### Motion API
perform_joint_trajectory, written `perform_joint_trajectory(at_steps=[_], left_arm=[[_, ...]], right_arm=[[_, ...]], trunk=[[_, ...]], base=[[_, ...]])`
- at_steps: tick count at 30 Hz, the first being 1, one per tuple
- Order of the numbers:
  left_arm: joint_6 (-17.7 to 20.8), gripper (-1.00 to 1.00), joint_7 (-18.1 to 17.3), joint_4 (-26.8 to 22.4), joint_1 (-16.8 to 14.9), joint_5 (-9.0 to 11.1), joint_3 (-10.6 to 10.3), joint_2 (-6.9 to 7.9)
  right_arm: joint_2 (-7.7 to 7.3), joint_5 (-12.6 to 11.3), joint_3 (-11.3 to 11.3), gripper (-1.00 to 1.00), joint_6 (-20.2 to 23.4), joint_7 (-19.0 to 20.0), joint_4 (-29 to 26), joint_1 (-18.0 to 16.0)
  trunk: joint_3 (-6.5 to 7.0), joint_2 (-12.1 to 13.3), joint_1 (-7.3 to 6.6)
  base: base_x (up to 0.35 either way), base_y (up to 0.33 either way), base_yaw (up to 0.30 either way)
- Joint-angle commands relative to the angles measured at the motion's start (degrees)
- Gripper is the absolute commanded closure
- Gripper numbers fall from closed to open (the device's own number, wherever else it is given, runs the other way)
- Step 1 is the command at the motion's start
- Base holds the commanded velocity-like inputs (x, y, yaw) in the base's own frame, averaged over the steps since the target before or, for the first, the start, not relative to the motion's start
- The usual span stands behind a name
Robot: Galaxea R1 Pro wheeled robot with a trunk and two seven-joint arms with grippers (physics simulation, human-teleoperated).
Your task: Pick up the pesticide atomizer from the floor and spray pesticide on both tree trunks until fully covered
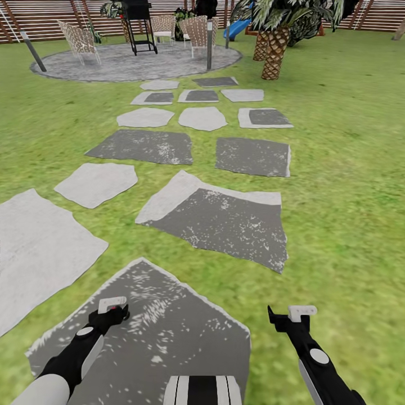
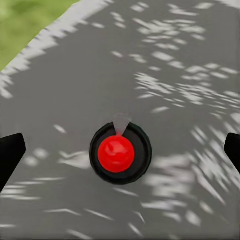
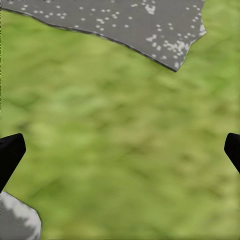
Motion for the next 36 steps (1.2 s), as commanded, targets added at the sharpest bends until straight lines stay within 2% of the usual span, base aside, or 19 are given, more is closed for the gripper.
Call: perform_joint_trajectory(at_steps=[1,15,29,32,33,36], left_arm=[[0.08,-1.0,0.05,0.0,0.0,0.53,-0.04,0.03],[-0.05,-1.0,0.05,-0.52,0.04,0.6,-0.04,0.14],[-0.44,-1.0,0.06,-0.59,0.02,0.61,-0.04,0.06],[-2.51,-1.0,0.05,-0.43,0.02,0.56,-0.06,0.01],[-4.21,-1.0,0.05,-0.08,-0.04,0.54,-0.11,-0.01],[-4.98,-1.0,0.05,0.18,-0.03,0.53,-0.12,-0.02]], right_arm=[[0.0,0.09,0.01,-1.0,-0.16,0.03,0.02,-0.02],[0.0,0.09,0.09,-1.0,-0.16,0.03,0.11,-0.03],[0.06,0.09,0.0,-1.0,-0.16,0.03,0.25,-0.02],[0.06,0.09,0.04,-1.0,-0.16,0.03,0.27,-0.02],[0.06,0.09,0.07,-1.0,-0.16,0.03,0.28,-0.02],[0.08,0.09,0.09,-1.0,-0.16,0.03,0.28,-0.02]], trunk=[[-0.03,-0.01,-0.01],[-0.06,-0.01,-0.01],[-4.23,-0.2,0.35],[-5.16,-0.24,0.43],[-5.23,-0.24,0.43],[-5.35,-0.24,0.43]], base=[[0.0,0.024,0.0],[0.0,0.028,0.0],[0.0,0.0,0.0],[0.0,0.0,0.0],[0.0,0.0,0.0],[0.0,0.0,0.0]])
